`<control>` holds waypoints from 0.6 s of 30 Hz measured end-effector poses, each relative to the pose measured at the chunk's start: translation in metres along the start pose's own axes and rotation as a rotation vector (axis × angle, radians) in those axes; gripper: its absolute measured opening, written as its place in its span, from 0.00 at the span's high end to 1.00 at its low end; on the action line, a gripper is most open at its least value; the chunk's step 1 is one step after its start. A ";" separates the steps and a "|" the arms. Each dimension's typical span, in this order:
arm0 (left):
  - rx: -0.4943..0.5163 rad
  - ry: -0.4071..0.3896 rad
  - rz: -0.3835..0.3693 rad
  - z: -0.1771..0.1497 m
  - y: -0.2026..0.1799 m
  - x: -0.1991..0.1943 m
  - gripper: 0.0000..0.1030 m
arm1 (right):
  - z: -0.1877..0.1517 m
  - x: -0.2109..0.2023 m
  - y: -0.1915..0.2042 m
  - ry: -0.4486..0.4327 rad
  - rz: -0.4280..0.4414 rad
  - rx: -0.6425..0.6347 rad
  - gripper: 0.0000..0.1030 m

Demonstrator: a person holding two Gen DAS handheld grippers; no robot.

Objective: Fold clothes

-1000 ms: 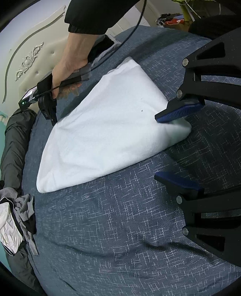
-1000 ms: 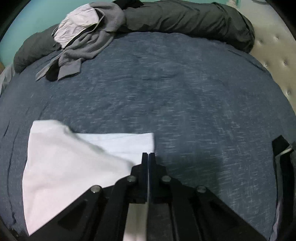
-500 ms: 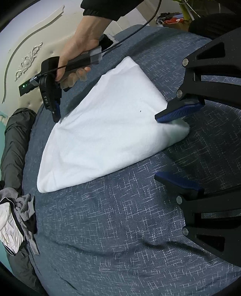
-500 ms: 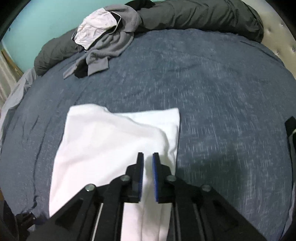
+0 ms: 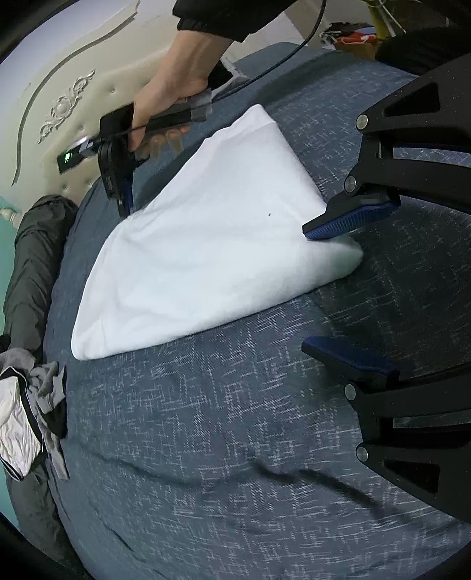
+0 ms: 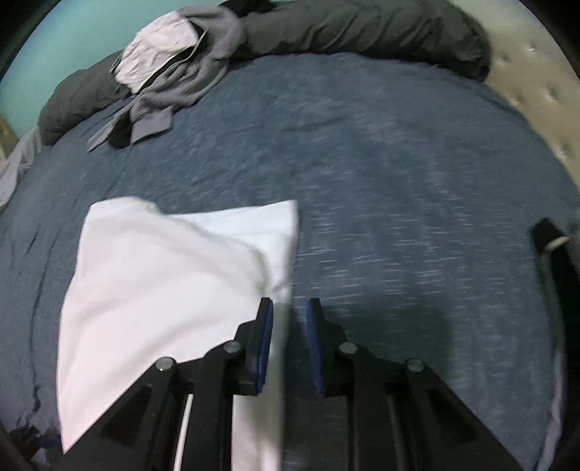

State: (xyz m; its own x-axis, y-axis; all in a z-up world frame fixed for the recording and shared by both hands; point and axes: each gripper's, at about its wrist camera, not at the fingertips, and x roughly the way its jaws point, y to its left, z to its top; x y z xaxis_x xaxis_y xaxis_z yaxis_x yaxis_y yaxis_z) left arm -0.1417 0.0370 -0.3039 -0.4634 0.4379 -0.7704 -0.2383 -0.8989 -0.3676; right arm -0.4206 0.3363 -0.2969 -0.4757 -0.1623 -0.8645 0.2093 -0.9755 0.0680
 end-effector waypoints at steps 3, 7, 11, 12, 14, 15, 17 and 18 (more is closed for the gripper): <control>-0.046 -0.010 -0.023 0.000 0.002 -0.006 0.41 | -0.007 -0.025 -0.011 -0.030 0.025 0.018 0.82; -0.117 -0.029 -0.059 0.006 0.002 -0.015 0.41 | -0.032 -0.058 -0.026 0.018 0.180 0.110 0.74; -0.126 -0.052 -0.050 0.022 -0.009 -0.019 0.41 | -0.069 -0.086 -0.028 0.071 0.257 0.143 0.56; -0.131 -0.055 -0.060 0.025 -0.012 -0.019 0.40 | -0.078 -0.091 -0.026 0.084 0.260 0.136 0.56; -0.141 -0.047 -0.062 0.027 -0.018 -0.015 0.36 | -0.099 -0.097 -0.025 0.115 0.271 0.136 0.50; -0.146 -0.044 -0.063 0.029 -0.020 -0.013 0.35 | -0.111 -0.098 -0.025 0.134 0.279 0.141 0.48; -0.176 -0.027 -0.070 0.030 -0.019 -0.005 0.34 | -0.132 -0.096 -0.030 0.171 0.299 0.164 0.44; -0.191 -0.018 -0.074 0.031 -0.018 -0.001 0.34 | -0.141 -0.096 -0.033 0.184 0.295 0.171 0.44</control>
State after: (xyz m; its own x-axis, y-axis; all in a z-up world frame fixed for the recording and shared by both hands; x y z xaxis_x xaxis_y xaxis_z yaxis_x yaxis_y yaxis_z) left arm -0.1634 0.0533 -0.2808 -0.4664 0.5015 -0.7287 -0.1066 -0.8496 -0.5165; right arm -0.2610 0.4046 -0.2868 -0.2517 -0.4251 -0.8695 0.1615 -0.9042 0.3954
